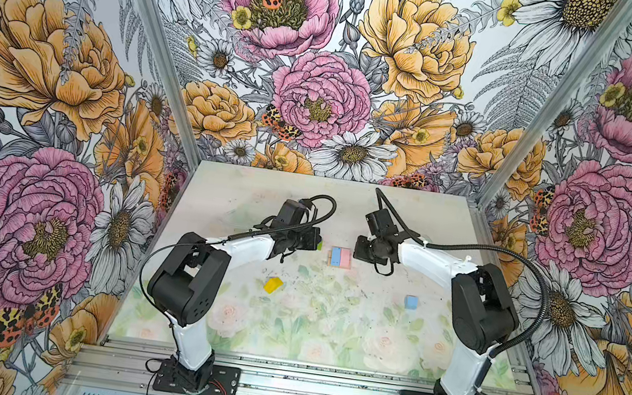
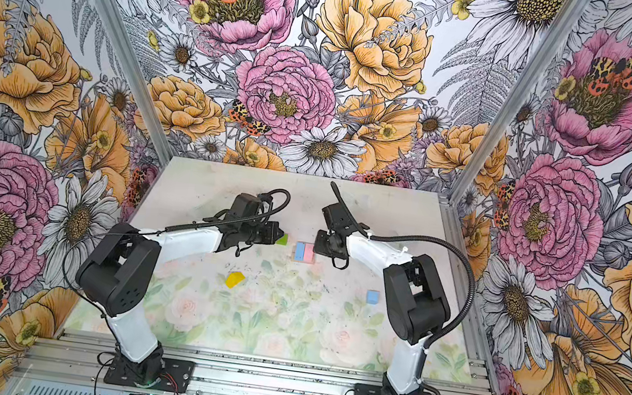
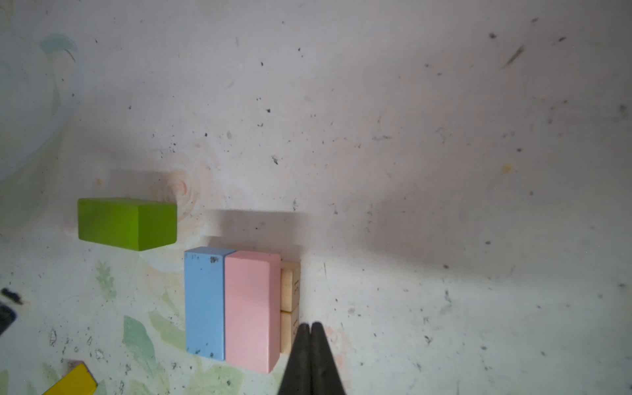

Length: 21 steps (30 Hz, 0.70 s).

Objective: Build the wood block tower

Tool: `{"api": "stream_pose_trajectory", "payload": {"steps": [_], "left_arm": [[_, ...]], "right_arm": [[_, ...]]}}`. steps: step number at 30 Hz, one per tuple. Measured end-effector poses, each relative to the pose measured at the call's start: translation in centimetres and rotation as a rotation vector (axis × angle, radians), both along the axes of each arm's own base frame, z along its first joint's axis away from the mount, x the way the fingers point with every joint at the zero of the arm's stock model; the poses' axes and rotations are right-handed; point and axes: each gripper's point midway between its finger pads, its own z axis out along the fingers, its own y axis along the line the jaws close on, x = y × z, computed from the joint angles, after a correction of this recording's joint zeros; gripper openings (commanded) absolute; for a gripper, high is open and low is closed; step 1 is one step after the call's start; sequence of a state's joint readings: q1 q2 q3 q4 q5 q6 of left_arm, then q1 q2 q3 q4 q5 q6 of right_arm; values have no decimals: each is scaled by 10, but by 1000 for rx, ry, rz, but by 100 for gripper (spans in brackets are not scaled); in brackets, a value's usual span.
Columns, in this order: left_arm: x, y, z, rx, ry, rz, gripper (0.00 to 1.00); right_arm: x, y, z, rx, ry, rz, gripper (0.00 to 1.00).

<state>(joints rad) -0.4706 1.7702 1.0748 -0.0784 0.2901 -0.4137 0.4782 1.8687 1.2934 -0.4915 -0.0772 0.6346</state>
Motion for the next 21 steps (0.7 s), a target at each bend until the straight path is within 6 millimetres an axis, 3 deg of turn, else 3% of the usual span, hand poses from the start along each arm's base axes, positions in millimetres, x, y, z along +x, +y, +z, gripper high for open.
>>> {"api": "stream_pose_trajectory", "payload": {"steps": [8,15,21], "left_arm": [[5,-15,-6,1,18,-28,0],[0,-20,-29,34,82,-43,0],[0,-23,-28,39,88,-51,0]], "right_arm": [[6,6,-4,21,0,8,0],[9,10,-11,26,9,12,0],[10,12,-16,34,20,15,0]]}}
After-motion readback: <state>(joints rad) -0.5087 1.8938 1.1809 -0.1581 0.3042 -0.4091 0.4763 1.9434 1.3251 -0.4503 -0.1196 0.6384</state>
